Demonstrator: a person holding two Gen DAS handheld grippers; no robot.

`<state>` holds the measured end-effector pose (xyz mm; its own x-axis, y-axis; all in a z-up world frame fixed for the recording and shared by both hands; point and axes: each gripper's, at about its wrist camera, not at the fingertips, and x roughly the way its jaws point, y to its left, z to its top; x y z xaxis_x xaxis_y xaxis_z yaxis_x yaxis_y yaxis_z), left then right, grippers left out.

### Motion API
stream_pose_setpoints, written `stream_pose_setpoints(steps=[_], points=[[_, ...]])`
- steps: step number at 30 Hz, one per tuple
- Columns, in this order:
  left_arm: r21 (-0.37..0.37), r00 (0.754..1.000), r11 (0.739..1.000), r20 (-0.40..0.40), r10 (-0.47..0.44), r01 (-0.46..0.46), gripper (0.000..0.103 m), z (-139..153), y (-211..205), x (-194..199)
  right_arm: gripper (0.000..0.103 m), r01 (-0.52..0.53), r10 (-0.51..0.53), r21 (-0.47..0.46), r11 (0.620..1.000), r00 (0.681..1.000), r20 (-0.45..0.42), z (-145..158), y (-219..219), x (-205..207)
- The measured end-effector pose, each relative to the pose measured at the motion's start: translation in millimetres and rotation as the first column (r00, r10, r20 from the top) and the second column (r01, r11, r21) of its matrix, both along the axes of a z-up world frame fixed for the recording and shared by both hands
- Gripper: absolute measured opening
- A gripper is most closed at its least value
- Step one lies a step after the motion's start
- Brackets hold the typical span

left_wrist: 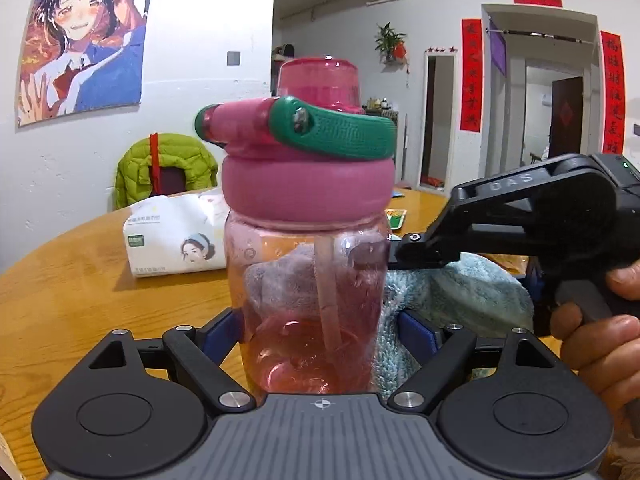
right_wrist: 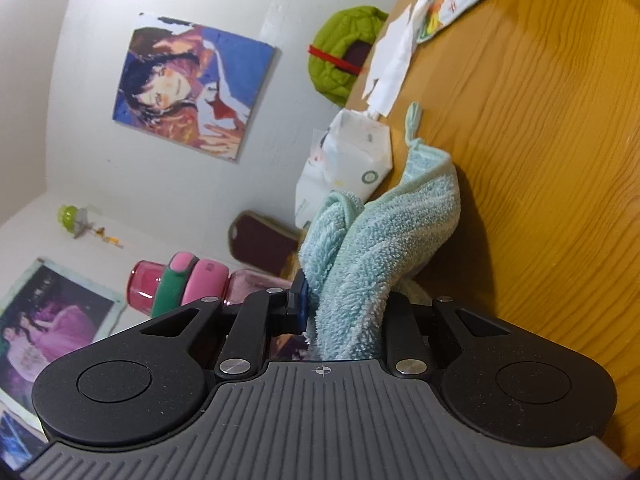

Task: Clean container
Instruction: 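Hold the bottle with the left tool while the right tool wipes the towel over its side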

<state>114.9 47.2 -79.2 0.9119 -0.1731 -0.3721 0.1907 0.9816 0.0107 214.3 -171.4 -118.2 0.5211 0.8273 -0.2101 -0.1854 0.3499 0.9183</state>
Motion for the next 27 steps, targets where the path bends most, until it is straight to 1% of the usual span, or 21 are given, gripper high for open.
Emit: stream_pose_setpoints(steps=[2, 6, 7, 8, 10, 12, 14, 15, 16, 17, 18, 19, 20, 21, 22, 24, 25, 27], points=[[0.012, 1.000, 1.000, 0.013, -0.003, 0.003, 0.088, -1.7, 0.0, -5.8, 0.023, 0.013, -0.013, -0.030, 0.999, 1.000, 0.016, 1.1, 0.1, -2.2], [0.011, 0.999, 1.000, 0.051, 0.016, -0.016, 0.089, 0.3, 4.5, -15.9, 0.023, 0.030, -0.029, -0.049, 0.998, 0.999, 0.028, 3.3, -0.7, -4.1], [0.002, 0.999, 1.000, 0.048, 0.012, -0.012, 0.087, 0.1, 6.2, -15.4, 0.023, 0.033, -0.031, -0.049, 0.998, 0.999, 0.031, 4.0, -1.1, -4.7], [-0.010, 0.999, 1.000, 0.036, 0.008, -0.008, 0.077, -0.8, 8.2, -13.6, 0.023, 0.036, -0.034, -0.048, 0.998, 0.999, 0.037, 5.0, -2.0, -5.5], [-0.029, 1.000, 1.000, 0.018, -0.006, 0.007, 0.070, -2.7, 11.7, -10.7, 0.023, 0.046, -0.043, -0.050, 0.998, 0.998, 0.049, 7.6, -3.8, -7.2], [-0.032, 1.000, 0.999, 0.020, -0.009, 0.010, 0.070, -3.0, 11.9, -10.3, 0.021, 0.075, -0.069, -0.080, 0.994, 0.995, 0.071, 13.1, -5.8, -9.9], [-0.027, 1.000, 1.000, 0.024, -0.009, 0.010, 0.070, -3.3, 10.8, -10.2, 0.020, 0.113, -0.098, -0.117, 0.987, 0.987, 0.127, 22.5, -9.3, -14.1], [-0.028, 1.000, 1.000, 0.025, -0.011, 0.011, 0.070, -3.5, 10.9, -10.0, 0.020, 0.127, -0.109, -0.109, 0.986, 0.981, 0.159, 27.0, -11.7, -17.4], [-0.028, 1.000, 1.000, 0.026, -0.011, 0.012, 0.070, -3.5, 10.9, -10.0, 0.020, 0.126, -0.114, -0.051, 0.991, 0.976, 0.183, 28.9, -16.2, -20.2], [-0.027, 1.000, 1.000, 0.027, -0.012, 0.012, 0.070, -3.5, 10.3, -9.9, 0.020, 0.107, -0.112, 0.033, 0.994, 0.974, 0.195, 28.4, -21.0, -21.3], [-0.023, 1.000, 1.000, 0.028, -0.012, 0.012, 0.070, -3.7, 9.6, -9.9, 0.020, 0.047, -0.081, 0.187, 0.981, 0.981, 0.178, 22.1, -26.5, -17.8], [-0.021, 1.000, 1.000, 0.029, -0.012, 0.012, 0.070, -4.0, 9.0, -9.6, 0.020, -0.010, -0.046, 0.336, 0.942, 0.986, 0.160, 14.7, -30.7, -13.9], [-0.017, 0.999, 1.000, 0.030, -0.011, 0.012, 0.070, -4.1, 8.3, -9.7, 0.022, -0.057, -0.004, 0.457, 0.888, 0.991, 0.131, 5.1, -30.7, -9.0], [-0.014, 0.999, 1.000, 0.031, -0.011, 0.011, 0.070, -4.1, 7.8, -9.9, 0.024, -0.083, 0.032, 0.517, 0.852, 0.994, 0.107, -2.1, -28.4, -4.7], [-0.013, 0.999, 1.000, 0.031, -0.010, 0.010, 0.070, -4.1, 7.6, -9.9, 0.026, -0.088, 0.049, 0.522, 0.848, 0.995, 0.088, -6.5, -25.1, -1.8], [-0.015, 0.999, 1.000, 0.031, -0.010, 0.011, 0.069, -4.0, 8.2, -9.5, 0.026, -0.063, 0.051, 0.467, 0.882, 0.998, 0.038, -13.4, -17.5, 1.4], [-0.015, 0.999, 1.000, 0.032, -0.010, 0.011, 0.069, -4.0, 8.3, -9.4, 0.026, -0.041, 0.046, 0.427, 0.903, 0.999, 0.000, -16.8, -14.7, 2.5], [-0.015, 0.999, 1.000, 0.032, -0.011, 0.011, 0.069, -3.8, 8.1, -9.6, 0.026, -0.003, 0.027, 0.290, 0.957, 0.996, -0.079, -21.1, -9.1, 3.2]])
